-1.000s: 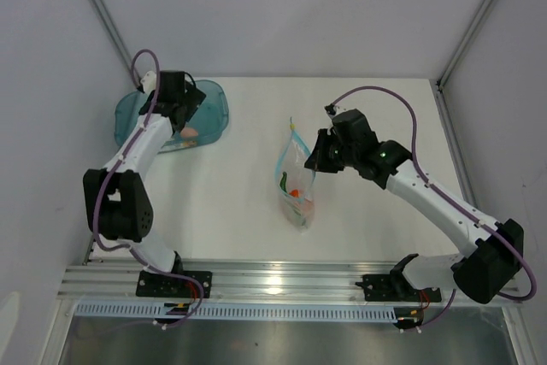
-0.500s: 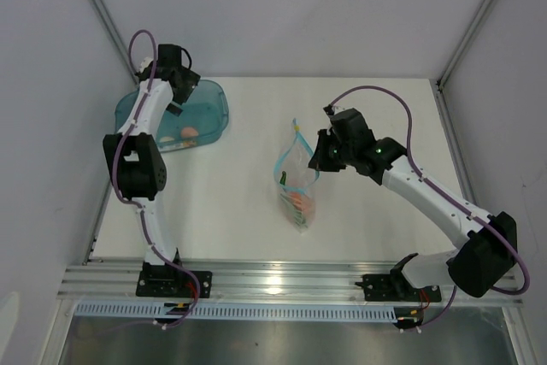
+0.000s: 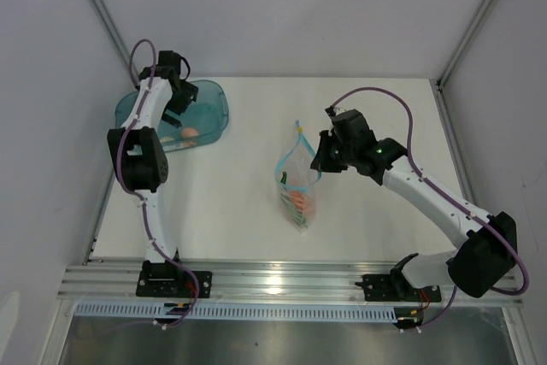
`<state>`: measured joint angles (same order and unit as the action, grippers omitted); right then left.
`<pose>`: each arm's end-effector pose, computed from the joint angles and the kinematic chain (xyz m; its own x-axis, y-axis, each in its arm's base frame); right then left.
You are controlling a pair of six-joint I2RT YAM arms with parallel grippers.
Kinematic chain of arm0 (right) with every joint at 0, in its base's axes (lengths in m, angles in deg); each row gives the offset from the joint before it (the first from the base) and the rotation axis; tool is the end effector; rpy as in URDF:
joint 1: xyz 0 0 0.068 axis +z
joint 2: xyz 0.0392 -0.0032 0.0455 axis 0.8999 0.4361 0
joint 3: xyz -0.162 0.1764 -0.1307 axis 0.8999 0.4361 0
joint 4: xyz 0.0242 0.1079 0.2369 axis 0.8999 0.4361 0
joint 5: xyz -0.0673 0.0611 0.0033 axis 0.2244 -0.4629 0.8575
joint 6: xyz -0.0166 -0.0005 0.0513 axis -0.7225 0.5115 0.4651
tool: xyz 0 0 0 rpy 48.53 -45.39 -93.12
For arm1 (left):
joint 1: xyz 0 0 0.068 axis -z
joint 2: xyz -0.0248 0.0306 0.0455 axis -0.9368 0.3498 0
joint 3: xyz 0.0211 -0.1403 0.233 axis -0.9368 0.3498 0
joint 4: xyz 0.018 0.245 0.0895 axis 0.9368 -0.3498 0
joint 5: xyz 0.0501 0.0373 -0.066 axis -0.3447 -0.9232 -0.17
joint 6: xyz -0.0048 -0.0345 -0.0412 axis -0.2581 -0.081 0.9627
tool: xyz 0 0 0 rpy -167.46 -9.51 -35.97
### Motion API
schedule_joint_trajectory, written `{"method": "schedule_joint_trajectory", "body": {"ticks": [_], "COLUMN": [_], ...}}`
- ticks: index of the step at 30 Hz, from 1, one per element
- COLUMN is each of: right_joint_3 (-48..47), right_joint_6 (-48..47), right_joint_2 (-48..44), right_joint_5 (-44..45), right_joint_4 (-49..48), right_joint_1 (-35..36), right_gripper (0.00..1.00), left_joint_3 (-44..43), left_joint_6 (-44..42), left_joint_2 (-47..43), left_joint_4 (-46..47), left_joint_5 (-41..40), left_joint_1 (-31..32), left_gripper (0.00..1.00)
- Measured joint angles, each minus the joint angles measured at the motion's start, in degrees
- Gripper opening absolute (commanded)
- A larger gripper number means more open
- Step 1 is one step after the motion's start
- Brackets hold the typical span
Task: Place the food in the zip-top bag and seal the zipper
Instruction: Pick up the fake food from the bin.
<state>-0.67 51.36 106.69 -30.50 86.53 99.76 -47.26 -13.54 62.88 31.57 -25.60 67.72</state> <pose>0.2352 0.1725 0.3132 -0.7979 0.0272 -0.6022 -0.2791 0.8688 0.4091 0.4687 0.0230 0.2550 -0.2915 -0.8773 -0.3811 -0.8617 0.4139 -0.2935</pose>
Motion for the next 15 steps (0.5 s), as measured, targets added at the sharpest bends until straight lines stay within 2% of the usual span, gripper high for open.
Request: {"method": "schedule_joint_trajectory", "body": {"ticks": [15], "right_joint_3": [0.79], "right_joint_6": [0.00], "right_joint_2": [-0.66], "right_joint_5": [-0.02], "right_joint_4": [-0.24], "right_joint_1": [-0.37], "right_gripper": [0.00], "left_joint_3": [-0.02], "left_joint_6": [2.62], "left_joint_2": [5.62], "left_joint_4": [-4.02], "left_joint_5": [3.02], "left_joint_1": [-0.35], "left_gripper": [0.98]}}
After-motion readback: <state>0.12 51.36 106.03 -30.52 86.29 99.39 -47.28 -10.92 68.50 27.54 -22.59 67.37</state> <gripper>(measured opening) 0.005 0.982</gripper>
